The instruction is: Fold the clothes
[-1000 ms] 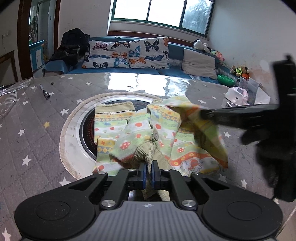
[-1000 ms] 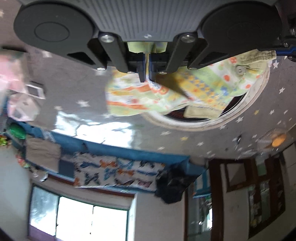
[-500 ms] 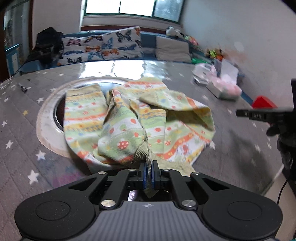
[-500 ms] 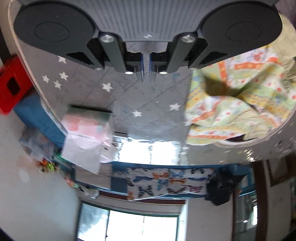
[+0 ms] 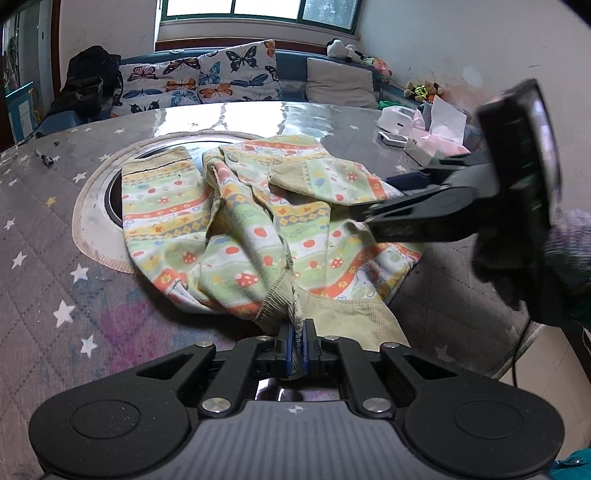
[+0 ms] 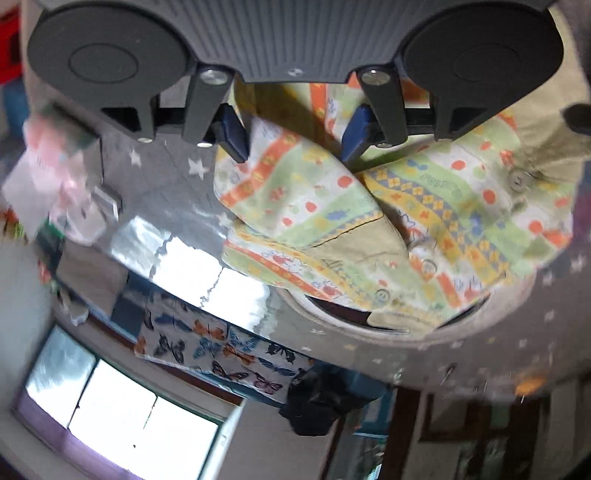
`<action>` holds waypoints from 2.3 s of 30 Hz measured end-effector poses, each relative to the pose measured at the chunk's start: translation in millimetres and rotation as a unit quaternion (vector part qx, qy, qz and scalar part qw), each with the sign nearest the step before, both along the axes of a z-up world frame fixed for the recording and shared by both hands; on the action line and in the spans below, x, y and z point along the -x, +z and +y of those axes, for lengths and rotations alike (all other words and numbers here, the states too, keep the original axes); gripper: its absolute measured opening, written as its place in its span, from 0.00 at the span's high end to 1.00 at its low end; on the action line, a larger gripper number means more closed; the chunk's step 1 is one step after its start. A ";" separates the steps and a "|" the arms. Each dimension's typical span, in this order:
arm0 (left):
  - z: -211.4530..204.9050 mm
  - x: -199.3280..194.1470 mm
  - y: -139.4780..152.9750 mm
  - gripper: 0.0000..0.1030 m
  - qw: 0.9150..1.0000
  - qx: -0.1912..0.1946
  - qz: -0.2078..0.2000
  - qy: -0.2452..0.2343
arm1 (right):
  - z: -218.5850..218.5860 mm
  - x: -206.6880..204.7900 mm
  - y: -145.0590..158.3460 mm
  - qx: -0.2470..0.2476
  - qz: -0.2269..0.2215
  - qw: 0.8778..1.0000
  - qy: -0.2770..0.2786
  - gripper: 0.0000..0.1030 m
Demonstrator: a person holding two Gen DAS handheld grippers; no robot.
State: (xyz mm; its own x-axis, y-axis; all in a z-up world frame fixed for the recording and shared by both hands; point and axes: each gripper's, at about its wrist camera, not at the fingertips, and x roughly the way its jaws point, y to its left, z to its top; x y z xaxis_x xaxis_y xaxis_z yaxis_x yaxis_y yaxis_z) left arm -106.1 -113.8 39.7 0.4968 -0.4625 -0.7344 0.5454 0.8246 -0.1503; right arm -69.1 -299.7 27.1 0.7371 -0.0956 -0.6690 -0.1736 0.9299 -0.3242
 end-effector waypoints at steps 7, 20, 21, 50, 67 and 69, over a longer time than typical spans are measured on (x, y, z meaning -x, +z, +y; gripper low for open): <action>2.3 -6.8 3.5 0.94 1.000 0.008 0.010 0.002 | 7.2 -17.9 -0.6 0.019 -0.016 1.000 0.014 0.66; 18.4 -9.7 23.0 0.67 1.000 0.008 -0.022 0.021 | -117.8 -11.4 38.0 -0.170 -0.056 0.970 -0.165 0.91; 20.0 -11.1 25.5 0.65 0.999 0.008 -0.027 0.025 | -132.6 -5.9 36.2 -0.195 -0.055 0.961 -0.188 0.90; 37.7 -152.5 9.7 0.63 0.977 -0.072 -0.031 0.197 | -119.4 -12.7 -12.0 -0.151 0.008 0.978 -0.142 0.76; 28.8 -227.0 -2.1 0.55 0.972 -0.082 -0.035 0.217 | -202.7 28.9 13.6 -0.109 -0.047 0.954 -0.277 0.90; 31.7 -238.6 -6.9 0.55 0.970 -0.085 -0.032 0.227 | -210.5 33.8 15.1 -0.108 -0.053 0.950 -0.290 0.87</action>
State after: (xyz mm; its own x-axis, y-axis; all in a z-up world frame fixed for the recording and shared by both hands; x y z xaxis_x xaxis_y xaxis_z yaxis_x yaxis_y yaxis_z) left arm 132.4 -82.1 32.9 0.6684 -0.0605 -0.7413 0.1243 0.9918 0.0311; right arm -102.9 -510.2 42.1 0.6663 -0.3753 -0.6444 0.4105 0.9060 -0.1031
